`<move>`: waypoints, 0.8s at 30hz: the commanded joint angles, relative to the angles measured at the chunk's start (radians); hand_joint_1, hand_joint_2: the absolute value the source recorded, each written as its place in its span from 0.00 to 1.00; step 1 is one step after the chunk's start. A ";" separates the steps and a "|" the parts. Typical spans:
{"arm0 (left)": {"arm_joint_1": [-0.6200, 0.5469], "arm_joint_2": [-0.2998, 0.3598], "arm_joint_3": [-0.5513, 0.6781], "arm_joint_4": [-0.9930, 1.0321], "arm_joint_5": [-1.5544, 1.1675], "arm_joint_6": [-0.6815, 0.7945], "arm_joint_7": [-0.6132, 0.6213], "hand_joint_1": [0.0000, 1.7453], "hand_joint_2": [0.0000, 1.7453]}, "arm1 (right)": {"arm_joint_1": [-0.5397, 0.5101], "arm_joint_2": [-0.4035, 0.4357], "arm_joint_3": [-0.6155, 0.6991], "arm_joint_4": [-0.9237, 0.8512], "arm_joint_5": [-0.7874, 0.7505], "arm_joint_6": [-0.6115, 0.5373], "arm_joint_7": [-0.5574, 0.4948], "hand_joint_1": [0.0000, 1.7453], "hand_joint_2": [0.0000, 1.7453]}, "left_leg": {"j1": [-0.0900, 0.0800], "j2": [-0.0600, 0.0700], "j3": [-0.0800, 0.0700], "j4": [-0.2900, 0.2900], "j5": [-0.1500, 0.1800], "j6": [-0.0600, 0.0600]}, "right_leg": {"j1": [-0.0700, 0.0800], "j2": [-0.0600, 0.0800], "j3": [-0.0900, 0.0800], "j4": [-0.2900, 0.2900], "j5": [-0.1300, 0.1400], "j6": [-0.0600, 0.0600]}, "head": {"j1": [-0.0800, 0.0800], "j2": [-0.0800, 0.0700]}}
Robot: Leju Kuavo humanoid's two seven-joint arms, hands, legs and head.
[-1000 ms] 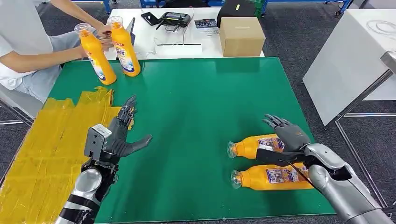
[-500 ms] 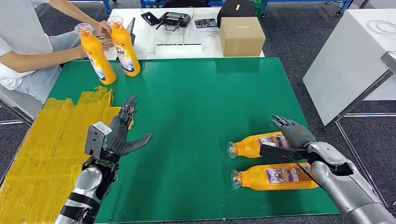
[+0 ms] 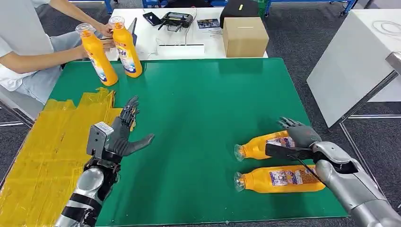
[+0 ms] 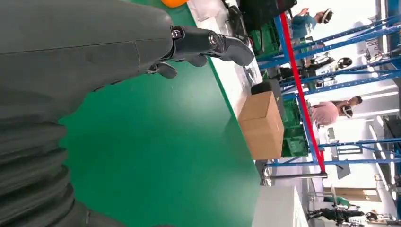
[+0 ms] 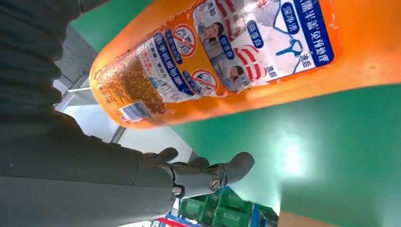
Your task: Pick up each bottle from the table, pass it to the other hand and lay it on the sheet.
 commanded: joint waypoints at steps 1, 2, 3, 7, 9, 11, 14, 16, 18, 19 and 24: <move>-0.047 0.001 -0.012 0.075 0.007 0.004 0.007 0.00 1.00 | -0.072 0.046 0.047 0.140 0.006 0.019 0.000 0.00 1.00 | 0.001 0.001 0.002 -0.001 -0.001 -0.001 | 0.001 0.002 0.002 -0.001 0.000 -0.001 | 0.000 0.000; -0.048 0.001 -0.013 0.076 0.008 0.004 0.007 0.00 1.00 | -0.073 0.048 0.050 0.147 0.007 0.021 0.000 0.00 1.00 | 0.001 0.002 0.004 -0.001 -0.001 -0.001 | 0.001 0.002 0.003 -0.002 0.000 -0.001 | 0.000 0.000; -0.048 0.001 -0.013 0.076 0.008 0.004 0.007 0.00 1.00 | -0.073 0.048 0.050 0.147 0.007 0.021 0.000 0.00 1.00 | 0.001 0.002 0.003 -0.001 -0.001 -0.001 | 0.001 0.002 0.002 -0.001 0.000 -0.001 | 0.000 0.000; -0.050 0.001 -0.016 0.079 0.009 0.004 0.007 0.00 1.00 | -0.080 0.051 0.058 0.163 0.010 0.026 0.000 0.00 1.00 | 0.001 0.001 0.003 -0.001 -0.001 -0.001 | 0.001 0.002 0.003 -0.002 0.000 -0.001 | 0.000 0.000; -0.053 0.001 -0.019 0.084 0.010 0.003 0.007 0.00 1.00 | -0.087 0.053 0.068 0.182 0.013 0.031 -0.002 0.00 1.00 | 0.000 0.001 0.002 -0.001 0.000 0.000 | 0.000 0.001 0.002 -0.001 0.000 -0.001 | 0.000 0.000; -0.056 0.000 -0.021 0.088 0.013 0.003 0.007 0.00 1.00 | -0.093 0.055 0.076 0.202 0.013 0.032 -0.003 0.00 1.00 | 0.001 0.001 0.003 -0.001 -0.001 -0.001 | 0.001 0.001 0.003 -0.002 0.000 -0.001 | 0.000 0.000; -0.060 0.000 -0.023 0.093 0.016 0.003 0.008 0.00 1.00 | -0.103 0.059 0.085 0.229 0.014 0.035 -0.004 0.00 1.00 | 0.001 0.000 0.003 -0.001 -0.001 0.000 | 0.001 0.001 0.003 -0.002 0.000 -0.001 | 0.000 0.000; -0.062 0.000 -0.026 0.098 0.018 0.004 0.007 0.00 1.00 | -0.108 0.058 0.094 0.249 0.013 0.035 -0.007 0.00 1.00 | 0.001 0.000 0.004 -0.001 -0.001 -0.001 | 0.001 0.001 0.004 -0.002 0.000 -0.001 | 0.000 0.000; -0.063 0.001 -0.027 0.100 0.021 0.005 0.007 0.00 1.00 | -0.112 0.058 0.099 0.260 0.013 0.033 -0.008 0.00 1.00 | 0.001 0.000 0.002 -0.001 0.000 0.000 | 0.001 0.000 0.002 -0.001 0.000 -0.001 | 0.000 0.000; -0.063 0.001 -0.028 0.101 0.022 0.006 0.007 0.00 1.00 | -0.112 0.058 0.101 0.265 0.013 0.034 -0.008 0.00 1.00 | 0.001 0.000 0.004 -0.001 -0.001 -0.001 | 0.001 0.001 0.004 -0.002 0.000 -0.001 | 0.000 0.000; -0.065 0.002 -0.031 0.107 0.025 0.007 0.007 0.00 1.00 | -0.116 0.057 0.118 0.292 0.022 0.039 -0.007 0.35 1.00 | 0.001 0.000 0.004 -0.001 -0.001 -0.001 | 0.001 0.001 0.004 -0.002 0.000 -0.001 | 0.000 0.000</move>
